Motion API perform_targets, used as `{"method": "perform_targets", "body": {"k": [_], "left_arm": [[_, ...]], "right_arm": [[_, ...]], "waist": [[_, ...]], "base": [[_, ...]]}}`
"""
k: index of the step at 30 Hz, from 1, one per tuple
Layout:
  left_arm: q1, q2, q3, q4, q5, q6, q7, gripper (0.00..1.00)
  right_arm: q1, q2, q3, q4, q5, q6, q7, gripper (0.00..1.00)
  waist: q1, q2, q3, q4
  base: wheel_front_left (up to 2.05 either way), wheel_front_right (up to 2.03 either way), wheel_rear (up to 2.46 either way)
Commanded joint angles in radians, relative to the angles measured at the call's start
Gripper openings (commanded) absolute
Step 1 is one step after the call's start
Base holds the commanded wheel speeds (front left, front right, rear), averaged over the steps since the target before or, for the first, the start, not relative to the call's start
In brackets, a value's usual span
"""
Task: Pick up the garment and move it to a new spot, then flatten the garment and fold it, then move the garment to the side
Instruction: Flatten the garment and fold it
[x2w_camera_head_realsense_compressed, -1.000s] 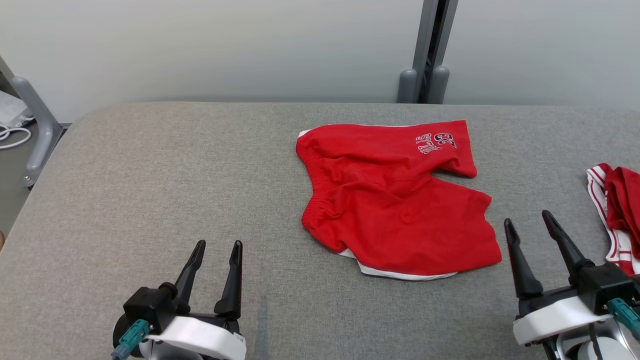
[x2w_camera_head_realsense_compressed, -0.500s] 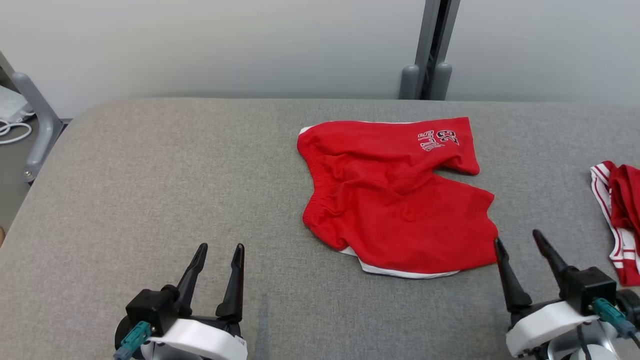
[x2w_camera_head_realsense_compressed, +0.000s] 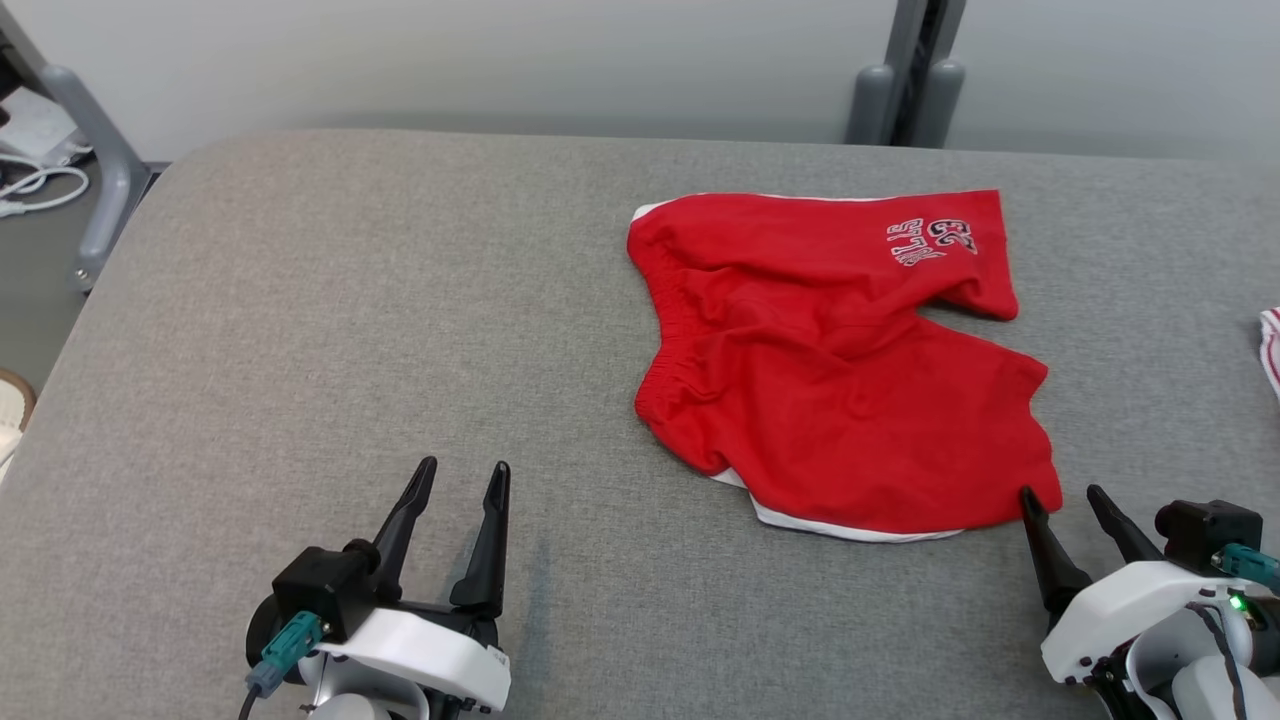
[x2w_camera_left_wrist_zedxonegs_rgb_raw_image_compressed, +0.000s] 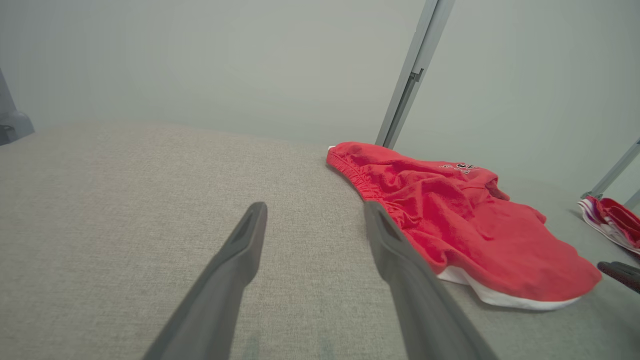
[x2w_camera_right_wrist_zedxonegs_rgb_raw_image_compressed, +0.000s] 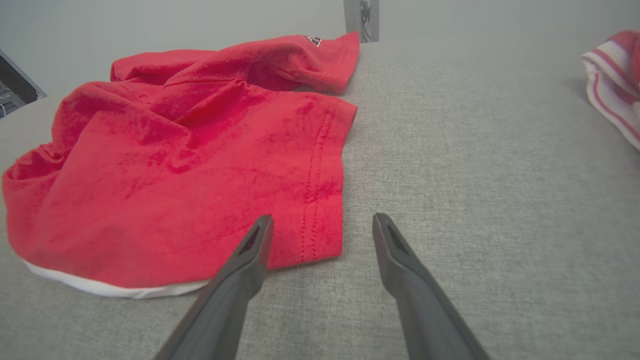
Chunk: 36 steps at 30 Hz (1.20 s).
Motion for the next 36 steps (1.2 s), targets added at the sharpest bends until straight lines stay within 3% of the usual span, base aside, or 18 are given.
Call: {"method": "perform_targets", "body": {"k": [1, 14, 15, 16, 27, 36], "left_arm": [[-0.015, 0.004, 0.001, 0.000, 0.006, -0.003, -0.004, 1.00], [-0.029, 0.004, -0.002, -0.001, 0.007, -0.002, -0.004, 1.00], [-0.029, 0.004, -0.003, 0.000, 0.007, -0.001, -0.004, 1.00], [-0.030, 0.004, -0.003, 0.000, 0.007, 0.000, -0.004, 1.00], [-0.021, 0.004, -0.002, 0.004, 0.001, 0.007, -0.004, 1.00], [0.002, 0.004, 0.001, -0.005, -0.013, 0.016, -0.004, 1.00]], "right_arm": [[-0.013, -0.013, 0.008, 0.014, 0.024, 0.000, 0.004, 1.00], [-0.074, -0.057, 0.122, 0.108, 0.167, 0.000, -0.005, 1.00], [-0.078, -0.060, 0.132, 0.117, 0.174, 0.000, 0.001, 0.59], [-0.083, -0.064, 0.146, 0.124, 0.176, 0.000, 0.003, 0.00], [-0.138, -0.128, 0.191, 0.136, 0.135, 0.000, -0.119, 0.00], [-0.101, -0.156, 0.090, 0.107, 0.047, 0.000, -0.060, 0.00]], "waist": [[0.0000, 0.0000, 0.008, 0.010], [0.0000, 0.0000, 0.026, 0.026], [0.0000, 0.0000, 0.026, 0.026], [0.0000, 0.0000, 0.026, 0.026], [0.0000, 0.0000, 0.007, 0.009], [0.0000, 0.0000, -0.026, -0.023]], "base": [[0.00, 0.00, 0.00], [0.00, 0.00, 0.00], [0.00, 0.00, 0.00], [0.00, 0.00, 0.00], [0.00, 0.00, 0.00], [0.00, 0.00, 0.00]]}}
